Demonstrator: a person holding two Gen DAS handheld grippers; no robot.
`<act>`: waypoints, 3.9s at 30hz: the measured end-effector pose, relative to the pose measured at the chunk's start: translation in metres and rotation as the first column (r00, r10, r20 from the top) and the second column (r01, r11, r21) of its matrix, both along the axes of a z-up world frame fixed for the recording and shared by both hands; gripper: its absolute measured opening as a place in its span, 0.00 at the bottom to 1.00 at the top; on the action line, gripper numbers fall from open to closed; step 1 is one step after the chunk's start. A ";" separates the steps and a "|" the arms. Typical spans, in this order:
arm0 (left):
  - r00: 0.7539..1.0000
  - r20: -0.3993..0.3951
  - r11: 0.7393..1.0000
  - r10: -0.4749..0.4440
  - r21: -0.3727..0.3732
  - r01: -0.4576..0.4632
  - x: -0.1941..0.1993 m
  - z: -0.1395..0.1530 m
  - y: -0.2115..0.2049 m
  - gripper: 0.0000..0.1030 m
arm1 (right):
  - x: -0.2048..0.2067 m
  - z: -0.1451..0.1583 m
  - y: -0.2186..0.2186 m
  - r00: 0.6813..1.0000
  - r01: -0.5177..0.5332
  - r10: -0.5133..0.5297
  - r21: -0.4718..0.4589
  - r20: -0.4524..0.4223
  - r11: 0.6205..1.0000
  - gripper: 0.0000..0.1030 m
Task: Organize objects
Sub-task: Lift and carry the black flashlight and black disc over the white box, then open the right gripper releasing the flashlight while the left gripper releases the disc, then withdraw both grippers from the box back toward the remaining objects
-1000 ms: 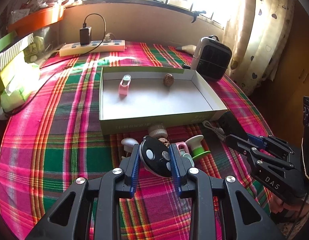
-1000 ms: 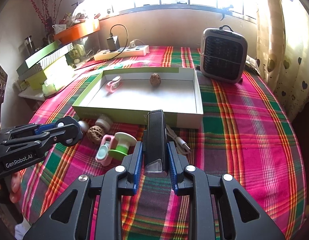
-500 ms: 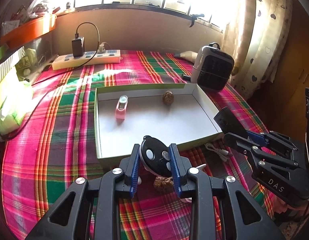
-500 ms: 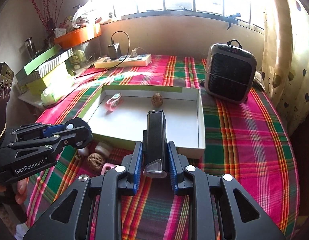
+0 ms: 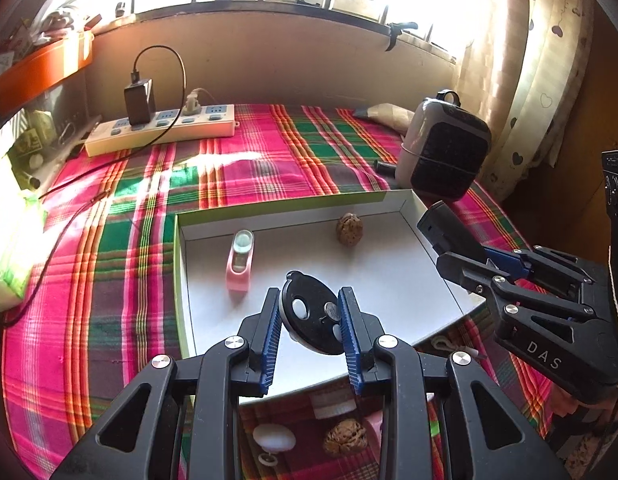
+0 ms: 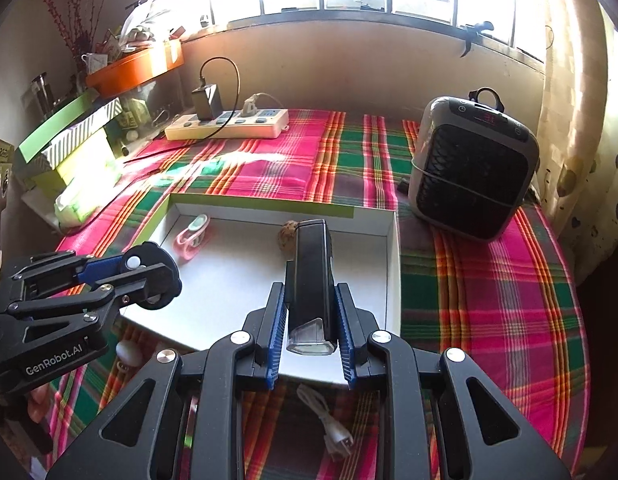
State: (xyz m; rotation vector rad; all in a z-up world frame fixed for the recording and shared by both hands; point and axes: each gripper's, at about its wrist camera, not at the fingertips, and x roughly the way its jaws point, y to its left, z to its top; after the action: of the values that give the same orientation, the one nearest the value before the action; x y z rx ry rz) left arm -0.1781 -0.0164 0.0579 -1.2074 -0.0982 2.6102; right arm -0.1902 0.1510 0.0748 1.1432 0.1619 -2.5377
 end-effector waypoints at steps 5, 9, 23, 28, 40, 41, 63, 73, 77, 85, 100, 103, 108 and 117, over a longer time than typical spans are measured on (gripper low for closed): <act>1.000 0.027 1.000 -0.008 -0.003 0.008 -0.023 -0.006 0.002 0.26 | -0.021 -0.008 0.000 0.999 0.011 -0.011 -0.002 0.038 1.000 0.24; 0.999 0.041 1.000 -0.016 -0.017 0.017 -0.041 -0.011 0.007 0.26 | -0.037 -0.020 0.000 0.997 0.023 -0.024 0.003 0.074 1.000 0.24; 0.996 0.085 0.997 -0.030 -0.063 0.035 -0.081 -0.030 0.020 0.26 | -0.065 -0.038 -0.001 0.993 0.025 -0.027 0.023 0.118 0.999 0.24; 0.995 0.094 0.997 -0.035 -0.070 0.042 -0.085 -0.035 0.022 0.26 | -0.068 -0.042 -0.003 0.992 0.021 -0.024 0.031 0.123 0.999 0.24; 0.994 0.100 0.995 -0.036 -0.084 0.044 -0.090 -0.038 0.023 0.26 | -0.072 -0.046 -0.004 0.992 0.020 -0.025 0.034 0.122 0.999 0.24; 0.994 0.102 0.996 -0.036 -0.082 0.044 -0.090 -0.039 0.023 0.26 | -0.072 -0.046 -0.003 0.992 0.020 -0.024 0.031 0.121 0.999 0.24; 0.993 0.114 0.997 -0.018 -0.078 0.027 -0.093 -0.041 0.022 0.31 | -0.071 -0.045 -0.003 0.993 0.033 -0.036 0.029 0.108 0.999 0.32; 0.995 0.101 0.998 -0.005 -0.067 0.012 -0.088 -0.034 0.017 0.35 | -0.069 -0.042 -0.004 0.994 0.033 -0.035 0.026 0.104 0.999 0.45; 0.995 0.097 0.998 -0.005 -0.066 0.012 -0.085 -0.032 0.016 0.35 | -0.067 -0.041 -0.004 0.994 0.037 -0.039 0.030 0.100 0.999 0.45; 0.996 0.084 0.998 -0.004 -0.066 0.010 -0.075 -0.025 0.017 0.36 | -0.058 -0.034 -0.003 0.996 0.034 -0.036 0.023 0.085 0.999 0.45; 0.999 0.047 0.998 0.018 -0.056 -0.016 -0.041 -0.010 0.008 0.36 | -0.031 -0.020 0.005 0.997 0.039 -0.039 0.001 0.060 0.999 0.45; 0.999 0.036 0.998 0.025 -0.053 -0.023 -0.033 -0.007 0.005 0.36 | -0.024 -0.017 0.007 0.998 0.041 -0.041 0.000 0.054 0.999 0.45; 0.999 0.025 0.998 0.027 -0.052 -0.025 -0.018 -0.004 0.003 0.36 | -0.011 -0.013 0.008 0.998 0.039 -0.039 -0.006 0.041 0.999 0.45; 0.999 -0.018 0.998 0.050 -0.027 -0.051 0.012 0.007 -0.008 0.36 | 0.014 -0.006 0.016 0.999 0.039 -0.039 -0.024 0.011 0.999 0.45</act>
State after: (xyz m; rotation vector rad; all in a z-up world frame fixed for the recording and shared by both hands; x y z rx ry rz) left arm -0.1659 -0.0243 0.0650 -1.2068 -0.0911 2.6735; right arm -0.1765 0.1669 0.0693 1.1616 0.1076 -2.5598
